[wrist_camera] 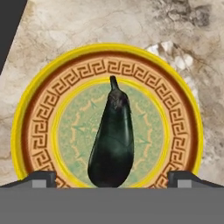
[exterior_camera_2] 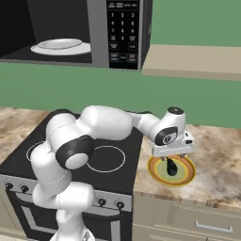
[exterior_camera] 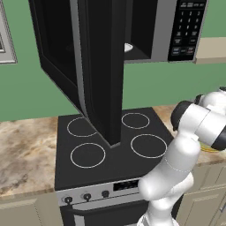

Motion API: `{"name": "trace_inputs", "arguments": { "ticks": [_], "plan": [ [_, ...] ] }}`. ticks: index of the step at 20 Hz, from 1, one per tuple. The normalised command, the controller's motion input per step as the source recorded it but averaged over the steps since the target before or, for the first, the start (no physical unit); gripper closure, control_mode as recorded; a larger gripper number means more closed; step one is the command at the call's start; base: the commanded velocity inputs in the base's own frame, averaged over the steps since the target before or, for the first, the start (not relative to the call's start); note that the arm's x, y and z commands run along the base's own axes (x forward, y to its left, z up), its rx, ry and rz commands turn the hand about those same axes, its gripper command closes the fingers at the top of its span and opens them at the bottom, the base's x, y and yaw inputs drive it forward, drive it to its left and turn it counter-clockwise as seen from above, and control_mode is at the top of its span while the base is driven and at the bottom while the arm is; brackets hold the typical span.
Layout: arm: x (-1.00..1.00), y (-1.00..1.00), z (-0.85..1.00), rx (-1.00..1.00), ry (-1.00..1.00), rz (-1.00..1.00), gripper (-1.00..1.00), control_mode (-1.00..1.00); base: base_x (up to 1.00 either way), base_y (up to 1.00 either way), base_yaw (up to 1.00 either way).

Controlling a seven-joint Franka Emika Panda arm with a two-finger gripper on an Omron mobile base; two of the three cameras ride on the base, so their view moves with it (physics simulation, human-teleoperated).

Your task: Pick the eggplant from the counter and place it in the microwave. Then turn on the microwave.

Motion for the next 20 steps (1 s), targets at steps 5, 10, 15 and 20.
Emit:
{"name": "trace_inputs", "arguments": {
  "ticks": [5,10,15,20],
  "plan": [
    [0.06,-0.04,-0.16,0.00,0.00,0.00,-1.00,-1.00,0.00,0.00,0.00],
    [0.01,-0.05,-0.17,0.00,0.00,0.00,-1.00,-1.00,0.00,0.00,0.00],
    [0.01,-0.01,-0.18,0.00,0.00,0.00,-1.00,-1.00,0.00,0.00,0.00],
    [0.04,0.00,-0.16,0.00,0.00,0.00,-1.00,-1.00,0.00,0.00,0.00]
  ]
}}
